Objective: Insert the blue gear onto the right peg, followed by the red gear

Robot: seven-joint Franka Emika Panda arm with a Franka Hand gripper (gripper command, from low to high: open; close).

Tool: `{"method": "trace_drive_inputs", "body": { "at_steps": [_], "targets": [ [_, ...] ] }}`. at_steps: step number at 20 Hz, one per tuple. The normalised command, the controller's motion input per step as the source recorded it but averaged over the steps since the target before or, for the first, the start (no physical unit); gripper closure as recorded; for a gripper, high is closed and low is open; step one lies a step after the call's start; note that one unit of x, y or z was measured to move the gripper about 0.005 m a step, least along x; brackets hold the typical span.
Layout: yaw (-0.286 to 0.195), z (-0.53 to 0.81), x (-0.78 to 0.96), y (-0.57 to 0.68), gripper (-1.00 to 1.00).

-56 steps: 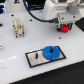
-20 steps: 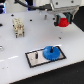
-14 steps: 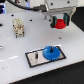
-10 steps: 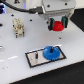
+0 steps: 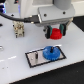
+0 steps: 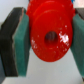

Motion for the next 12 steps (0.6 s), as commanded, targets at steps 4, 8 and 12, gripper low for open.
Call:
{"method": "trace_drive_inputs", "body": {
  "at_steps": [4,8,12],
  "targets": [
    [0.000,0.01,0.50,-0.03,1.00],
    [0.000,-0.06,0.33,-0.09,1.00],
    [0.000,-0.17,0.13,-0.11,1.00]
  ]
}}
